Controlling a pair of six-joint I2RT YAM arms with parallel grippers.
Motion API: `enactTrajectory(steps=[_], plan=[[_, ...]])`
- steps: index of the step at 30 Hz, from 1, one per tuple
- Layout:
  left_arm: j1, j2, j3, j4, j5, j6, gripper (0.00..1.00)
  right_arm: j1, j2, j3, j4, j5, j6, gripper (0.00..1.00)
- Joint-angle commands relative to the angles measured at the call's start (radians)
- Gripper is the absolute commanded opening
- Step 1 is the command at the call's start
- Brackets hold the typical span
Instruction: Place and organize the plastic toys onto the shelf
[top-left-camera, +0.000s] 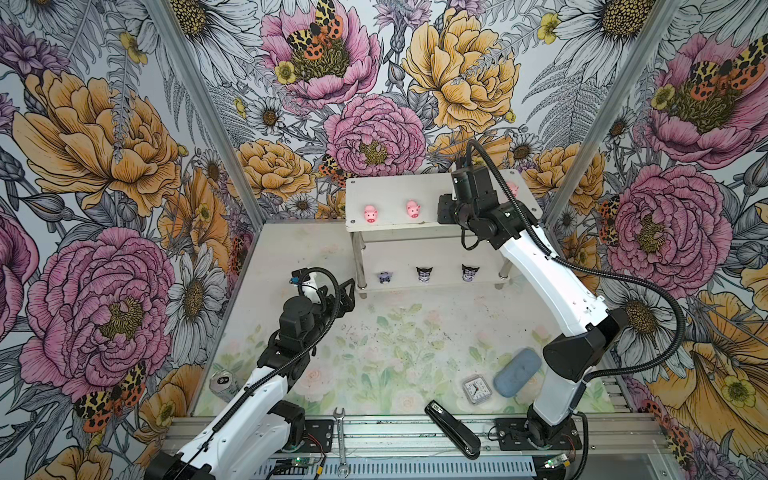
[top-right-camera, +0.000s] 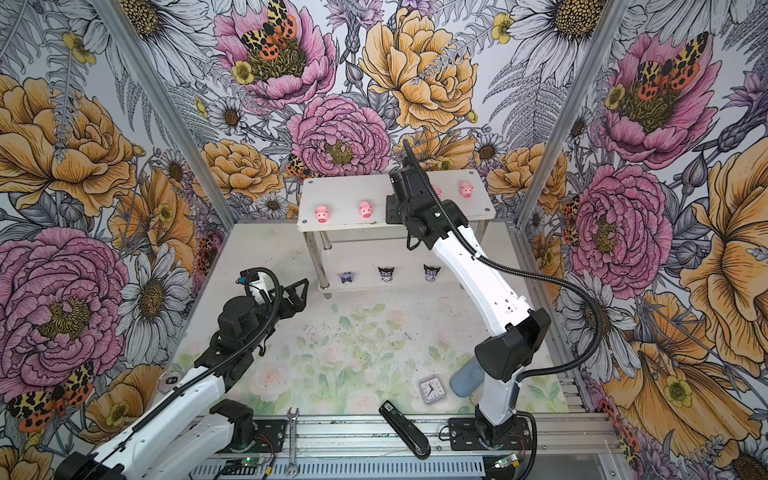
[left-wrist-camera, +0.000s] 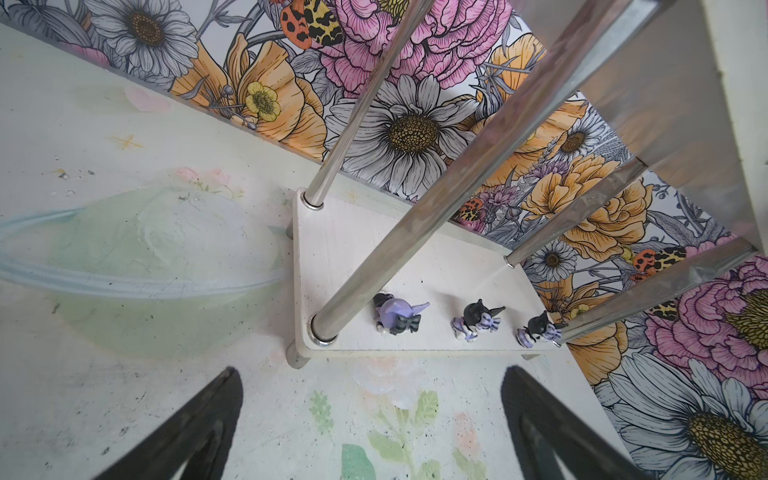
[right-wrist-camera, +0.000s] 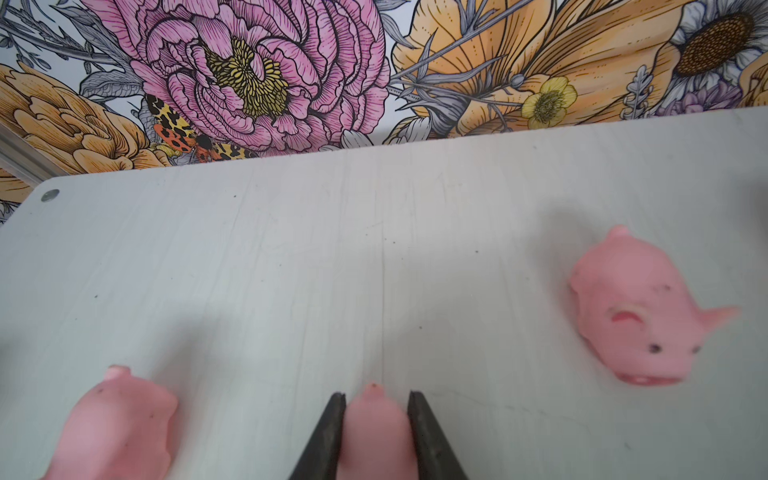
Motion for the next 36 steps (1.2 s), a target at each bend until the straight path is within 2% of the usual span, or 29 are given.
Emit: enactTrajectory(steps=[1, 7, 13, 25, 32, 36], plan=[[0.0, -0.012, -0.003, 0.009, 0.01, -0.013, 0.99, 0.008, -0.03, -0.014, -0.041, 0.029, 0.014, 0.29], [-0.001, -0.01, 0.0, 0.009, 0.01, -0.013, 0.99, 0.008, -0.011, -0.009, -0.04, 0.033, 0.016, 0.56], [-0.002, -0.008, 0.005, 0.008, 0.008, -0.013, 0.99, 0.008, -0.001, 0.026, -0.042, 0.024, 0.011, 0.68], [-0.001, 0.015, 0.016, 0.014, 0.014, -0.01, 0.99, -0.014, -0.078, 0.12, -0.044, 0.032, -0.049, 0.73], [-0.002, 0.021, 0.02, 0.014, 0.014, -0.013, 0.99, -0.094, -0.068, 0.139, -0.064, 0.051, -0.082, 0.73], [-0.003, 0.024, 0.02, 0.014, 0.01, -0.015, 0.99, -0.14, -0.041, 0.137, -0.079, 0.009, -0.082, 0.73]])
